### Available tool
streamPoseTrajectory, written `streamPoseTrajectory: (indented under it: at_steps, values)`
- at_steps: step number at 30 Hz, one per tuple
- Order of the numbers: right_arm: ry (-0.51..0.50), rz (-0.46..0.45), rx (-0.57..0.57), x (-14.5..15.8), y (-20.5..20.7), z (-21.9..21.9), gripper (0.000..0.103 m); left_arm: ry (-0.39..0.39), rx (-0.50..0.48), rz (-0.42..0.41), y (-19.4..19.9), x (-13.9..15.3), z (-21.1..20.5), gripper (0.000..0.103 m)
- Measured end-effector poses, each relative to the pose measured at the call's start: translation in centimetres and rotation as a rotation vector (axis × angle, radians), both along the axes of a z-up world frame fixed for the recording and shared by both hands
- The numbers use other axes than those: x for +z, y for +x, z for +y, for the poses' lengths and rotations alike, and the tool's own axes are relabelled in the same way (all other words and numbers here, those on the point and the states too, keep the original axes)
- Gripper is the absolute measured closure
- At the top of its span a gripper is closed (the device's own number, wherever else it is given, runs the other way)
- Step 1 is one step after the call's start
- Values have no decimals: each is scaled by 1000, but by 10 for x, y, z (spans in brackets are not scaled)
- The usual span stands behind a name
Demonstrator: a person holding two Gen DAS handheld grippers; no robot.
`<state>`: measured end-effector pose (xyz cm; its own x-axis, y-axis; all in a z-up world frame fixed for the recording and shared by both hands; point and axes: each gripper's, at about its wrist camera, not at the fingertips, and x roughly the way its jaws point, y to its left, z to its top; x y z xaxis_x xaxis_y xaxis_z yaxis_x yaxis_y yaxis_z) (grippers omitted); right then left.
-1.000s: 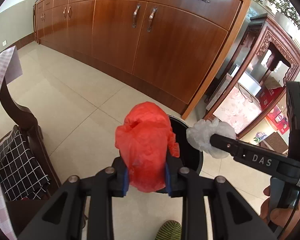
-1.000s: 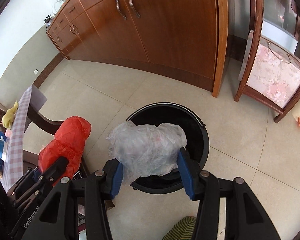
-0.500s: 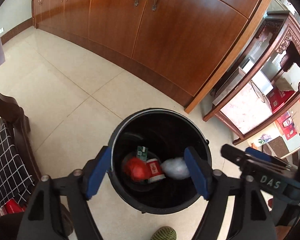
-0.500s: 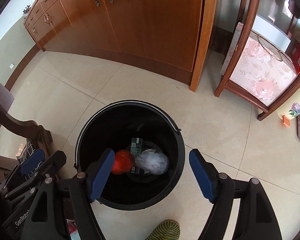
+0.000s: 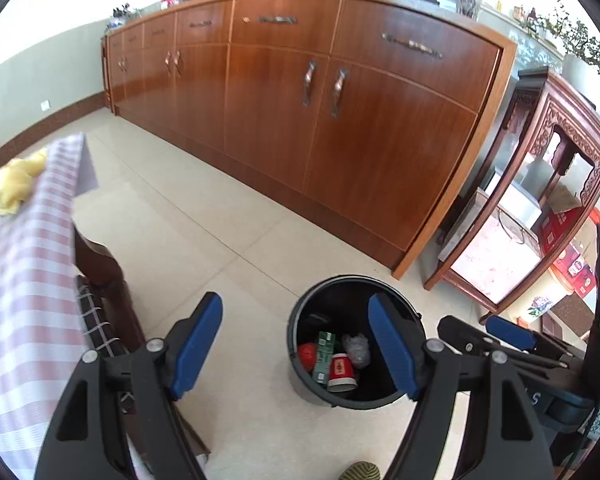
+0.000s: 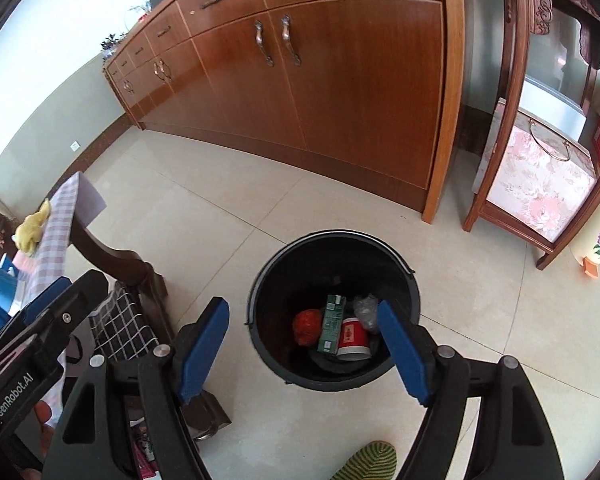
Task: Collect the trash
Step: 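Move both tools back toward the table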
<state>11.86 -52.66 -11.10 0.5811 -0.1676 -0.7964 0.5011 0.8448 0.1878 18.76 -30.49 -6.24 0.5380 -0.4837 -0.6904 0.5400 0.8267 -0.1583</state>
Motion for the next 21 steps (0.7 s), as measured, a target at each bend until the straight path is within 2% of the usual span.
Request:
streamPoseTrajectory:
  at_steps: [5,10,15,21]
  values:
    - [-37,-75,84,36,-5,52,22,-3,71,-68,-16,28,46,26]
    - [-89,-134,185,62,2,111,18,-26,208,-88,-23,45,110,25]
    - [-92,-175,315,74,21,179,18,-4,355,-135,-25,51,175,24]
    - [-59,-191,449,74,51,249,18,13,514,-126,-17,44,248,23]
